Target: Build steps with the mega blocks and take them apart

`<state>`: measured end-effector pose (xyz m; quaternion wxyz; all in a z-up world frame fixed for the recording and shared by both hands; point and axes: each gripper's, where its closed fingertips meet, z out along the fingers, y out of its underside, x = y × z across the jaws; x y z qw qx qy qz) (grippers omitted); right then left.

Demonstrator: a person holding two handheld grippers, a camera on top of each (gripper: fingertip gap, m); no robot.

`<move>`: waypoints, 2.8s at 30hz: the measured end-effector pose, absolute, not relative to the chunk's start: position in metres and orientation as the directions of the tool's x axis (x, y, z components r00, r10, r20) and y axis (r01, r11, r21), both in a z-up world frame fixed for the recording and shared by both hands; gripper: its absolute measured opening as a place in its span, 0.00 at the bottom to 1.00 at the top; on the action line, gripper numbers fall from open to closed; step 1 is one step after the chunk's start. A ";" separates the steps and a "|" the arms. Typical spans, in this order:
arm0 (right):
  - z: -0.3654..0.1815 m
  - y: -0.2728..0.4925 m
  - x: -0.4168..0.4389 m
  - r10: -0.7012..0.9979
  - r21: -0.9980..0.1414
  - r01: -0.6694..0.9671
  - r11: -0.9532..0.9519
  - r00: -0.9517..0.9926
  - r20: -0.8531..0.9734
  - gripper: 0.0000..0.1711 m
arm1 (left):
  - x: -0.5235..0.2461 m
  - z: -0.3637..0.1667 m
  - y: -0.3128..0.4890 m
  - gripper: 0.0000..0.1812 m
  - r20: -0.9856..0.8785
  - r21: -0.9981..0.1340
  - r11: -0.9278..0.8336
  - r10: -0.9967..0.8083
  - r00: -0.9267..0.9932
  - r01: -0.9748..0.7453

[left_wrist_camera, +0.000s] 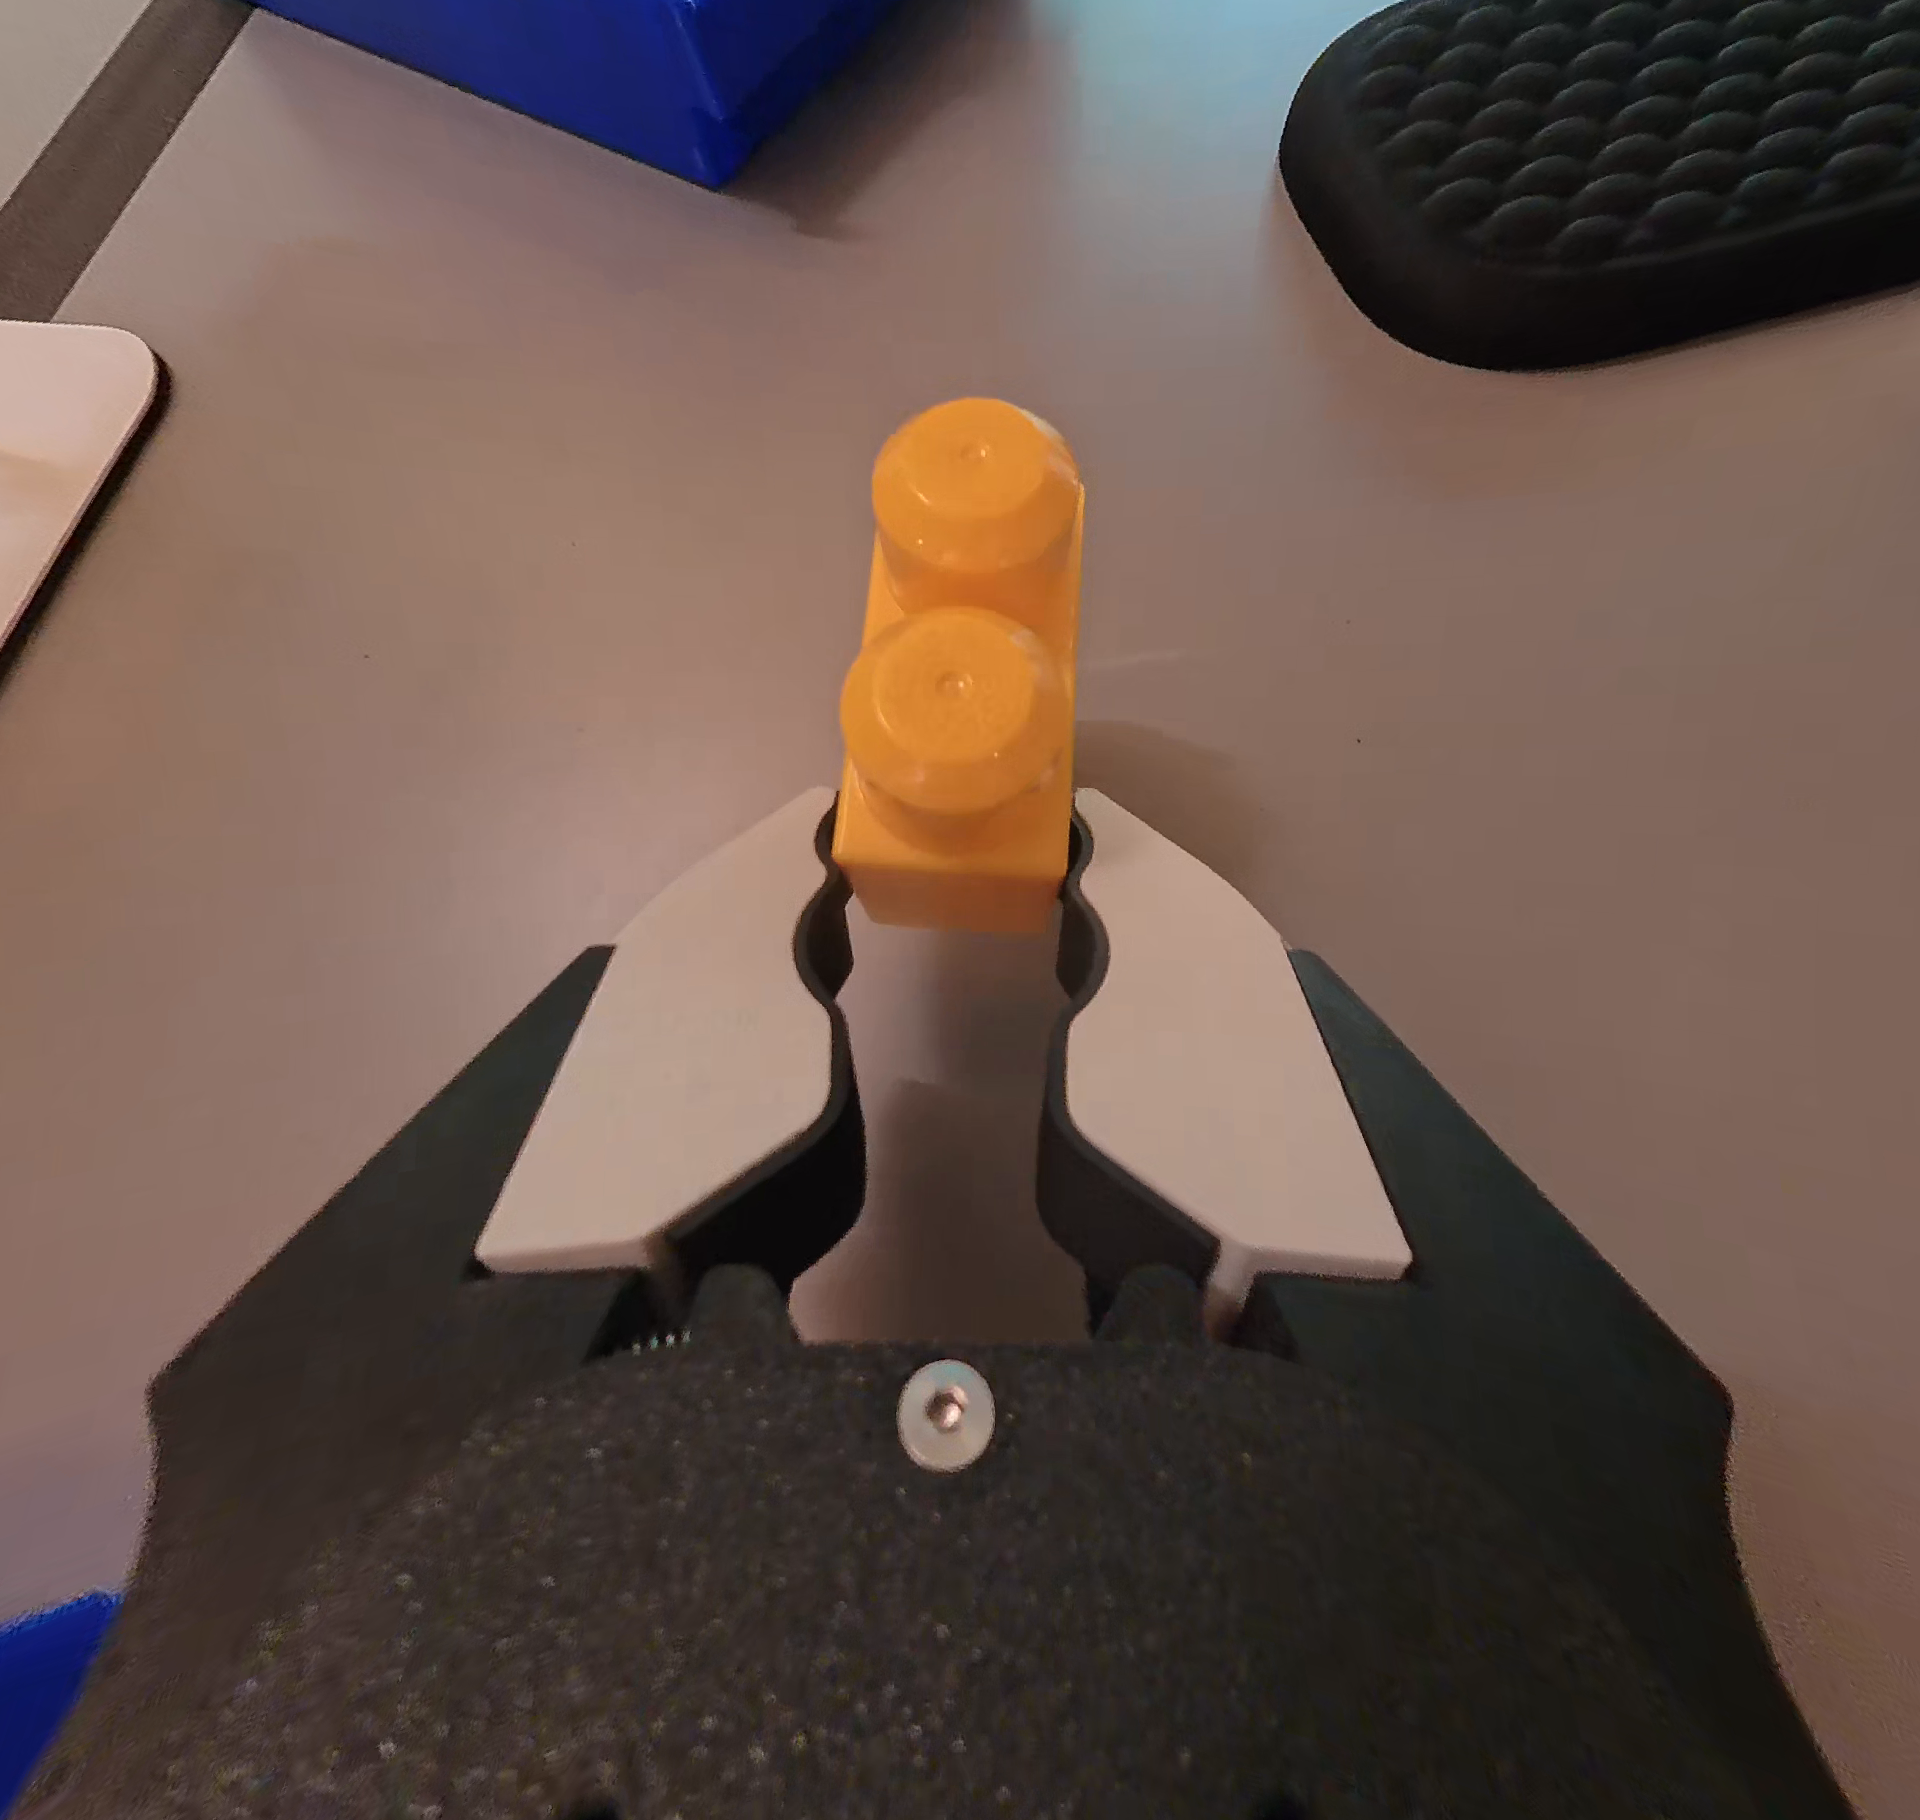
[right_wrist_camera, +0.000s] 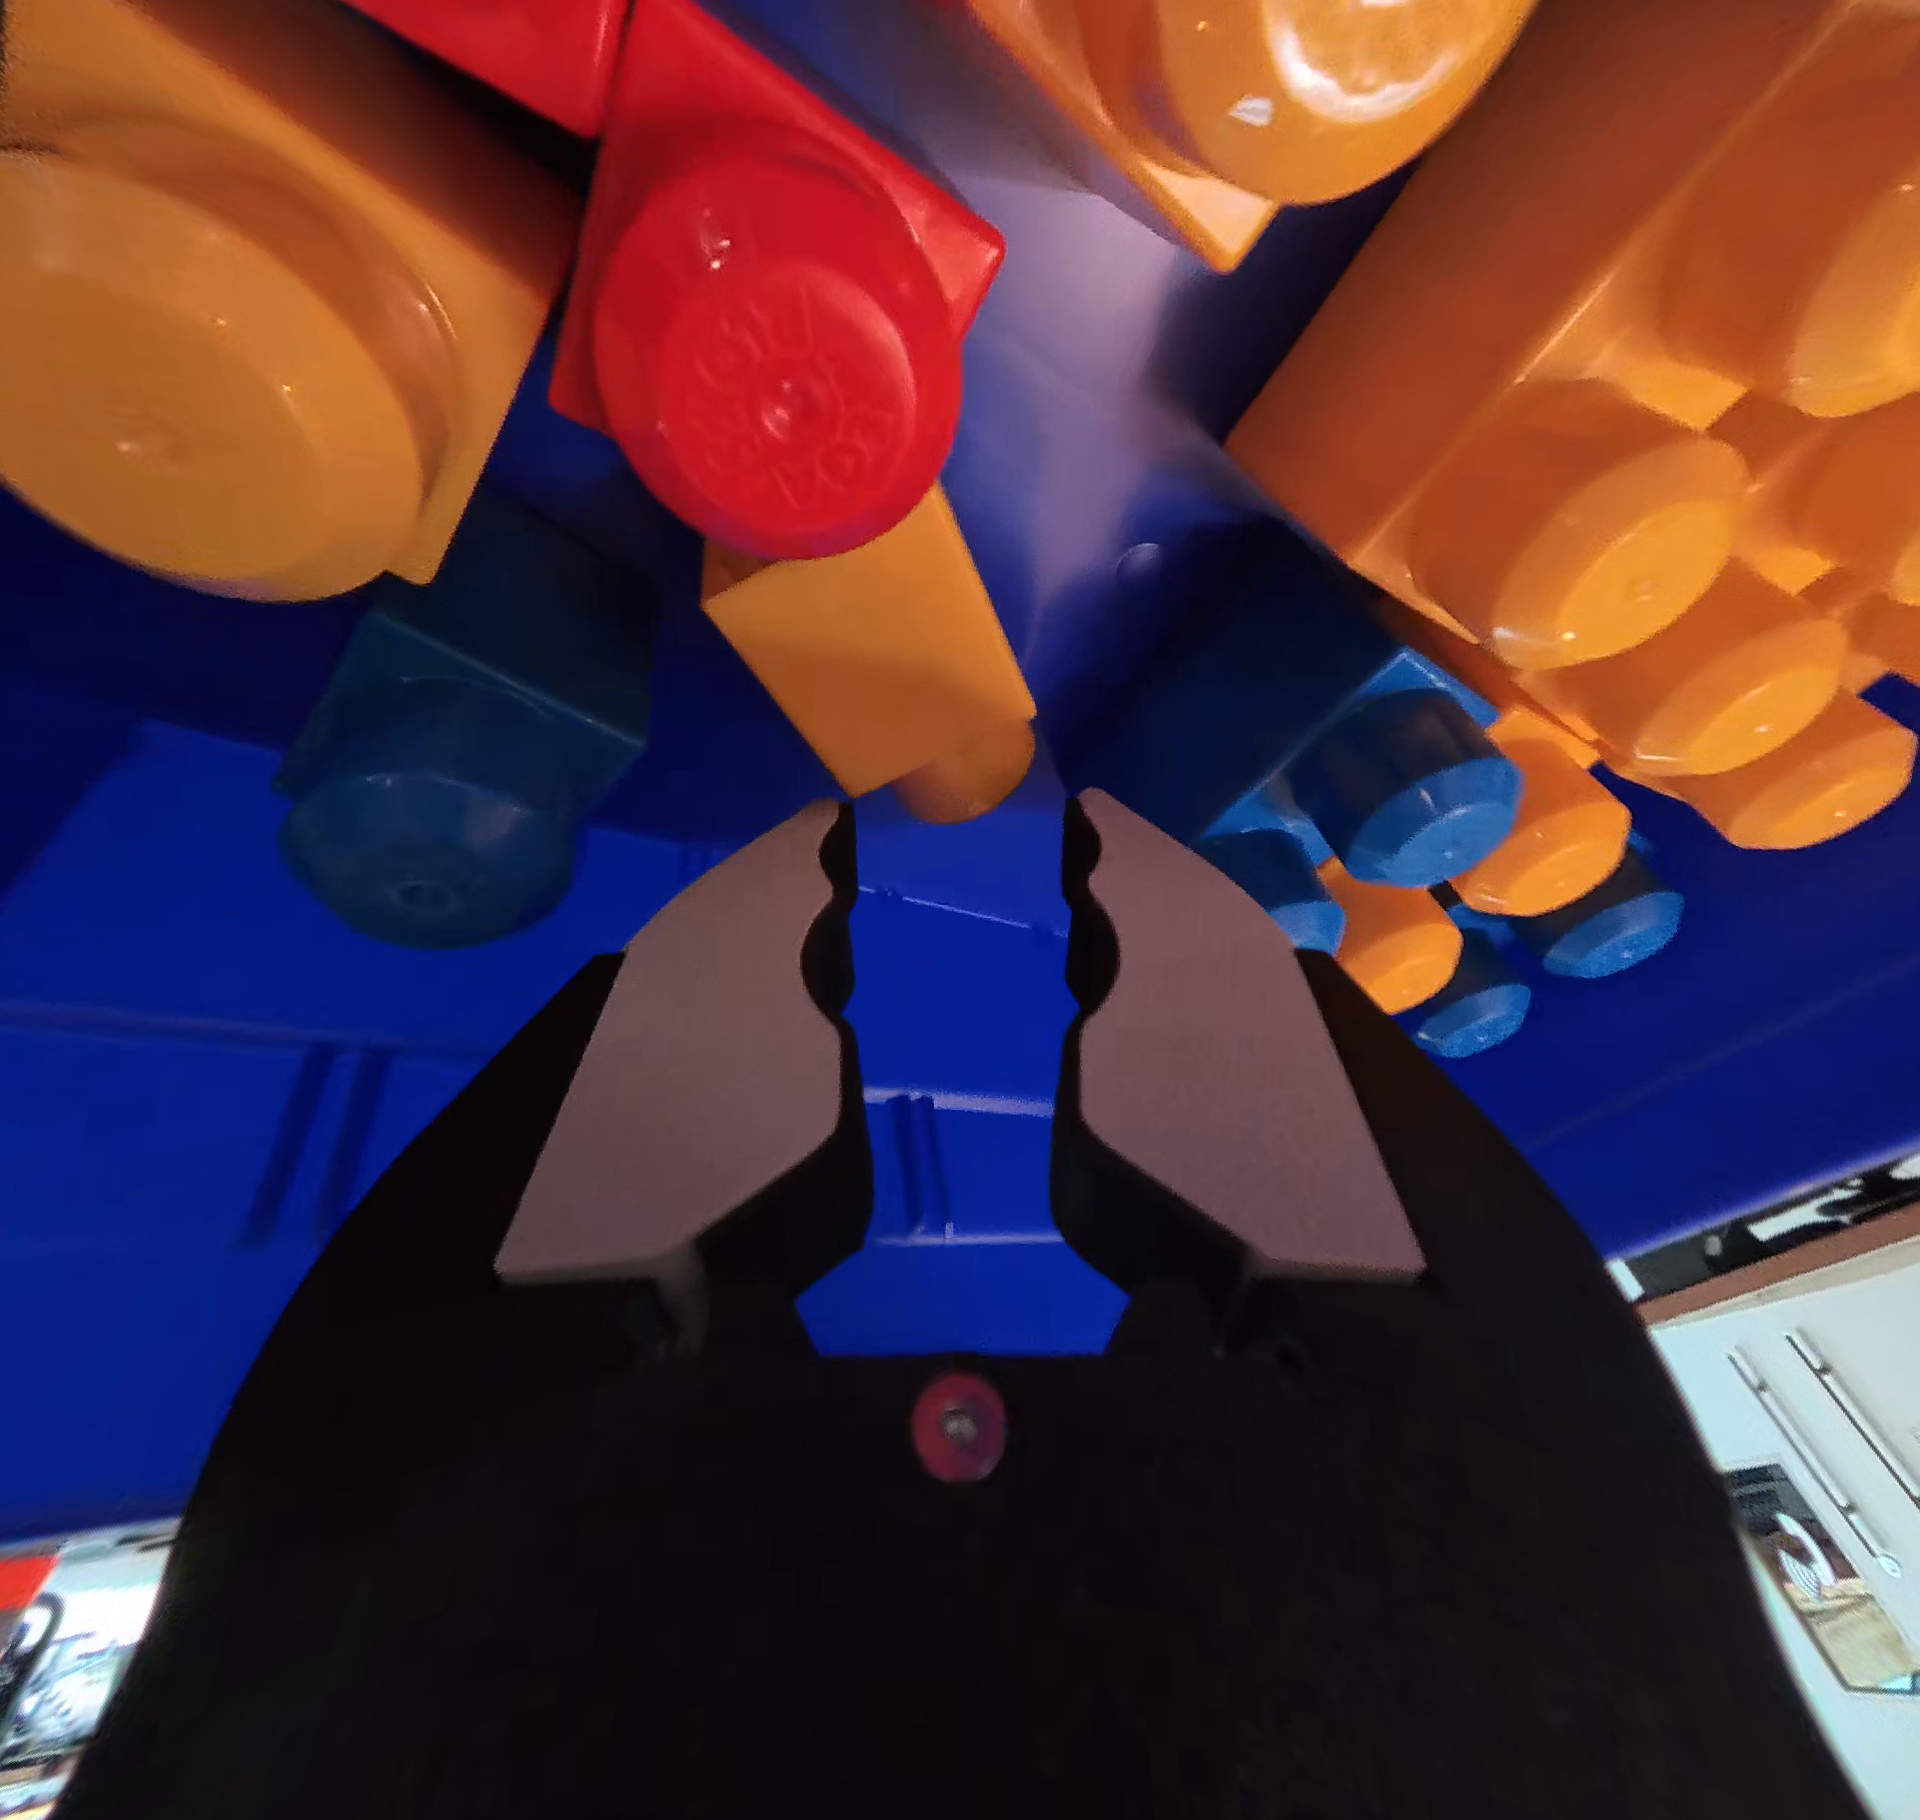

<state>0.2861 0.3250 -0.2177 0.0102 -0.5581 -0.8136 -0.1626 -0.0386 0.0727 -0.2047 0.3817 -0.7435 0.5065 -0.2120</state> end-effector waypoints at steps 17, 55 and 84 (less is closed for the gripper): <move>-0.182 0.331 0.289 0.821 0.377 0.856 0.354 -0.477 0.313 0.00 | -0.038 -0.204 0.070 0.21 -0.076 -0.781 -0.184 -0.920 0.384 -0.597; -0.222 0.326 0.247 0.988 0.122 0.988 -0.092 0.076 0.132 0.19 | -0.037 -0.197 0.068 0.21 -0.084 -0.795 -0.168 -0.921 0.380 -0.583; -0.196 0.331 0.217 0.975 -0.176 0.976 -0.130 0.159 0.158 0.17 | -0.036 -0.199 0.066 0.21 -0.084 -0.790 -0.165 -0.925 0.371 -0.590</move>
